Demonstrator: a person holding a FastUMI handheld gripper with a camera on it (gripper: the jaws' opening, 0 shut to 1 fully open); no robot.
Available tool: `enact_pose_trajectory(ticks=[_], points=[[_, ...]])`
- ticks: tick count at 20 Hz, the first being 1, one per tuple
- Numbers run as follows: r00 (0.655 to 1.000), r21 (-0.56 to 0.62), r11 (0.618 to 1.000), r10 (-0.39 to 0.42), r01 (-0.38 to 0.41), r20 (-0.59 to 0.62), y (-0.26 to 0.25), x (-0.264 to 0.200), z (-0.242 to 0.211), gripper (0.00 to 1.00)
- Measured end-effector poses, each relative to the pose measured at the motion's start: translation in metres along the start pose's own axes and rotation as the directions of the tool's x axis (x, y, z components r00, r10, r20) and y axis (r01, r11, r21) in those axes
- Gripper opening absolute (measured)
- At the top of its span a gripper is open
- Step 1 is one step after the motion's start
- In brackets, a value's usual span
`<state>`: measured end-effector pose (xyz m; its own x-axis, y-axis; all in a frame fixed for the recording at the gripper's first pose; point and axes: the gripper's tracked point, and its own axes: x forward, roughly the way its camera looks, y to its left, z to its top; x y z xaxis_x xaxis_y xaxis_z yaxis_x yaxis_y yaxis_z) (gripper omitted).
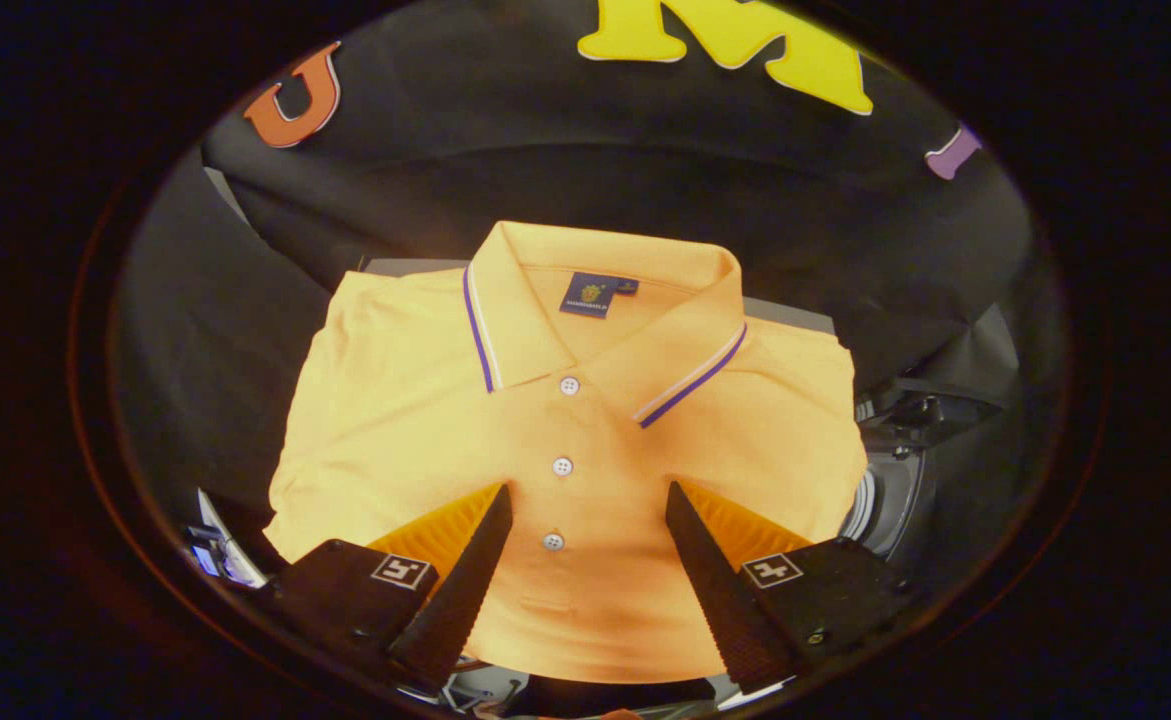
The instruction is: Put the clothes into the washing machine and then close the washing machine lid.
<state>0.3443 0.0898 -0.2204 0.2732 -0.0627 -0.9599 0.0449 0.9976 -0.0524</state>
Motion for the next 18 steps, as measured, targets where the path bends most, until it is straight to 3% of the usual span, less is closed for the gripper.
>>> enact_pose_trajectory(ticks=[8,18], points=[[0.992,0.041,0.997,-0.066,0.070,-0.110,0.0046,0.0033,0.0007,0.97],[0.992,-0.020,0.999,-0.052,0.050,-0.114,0.0051,0.0028,0.0020,0.92]])
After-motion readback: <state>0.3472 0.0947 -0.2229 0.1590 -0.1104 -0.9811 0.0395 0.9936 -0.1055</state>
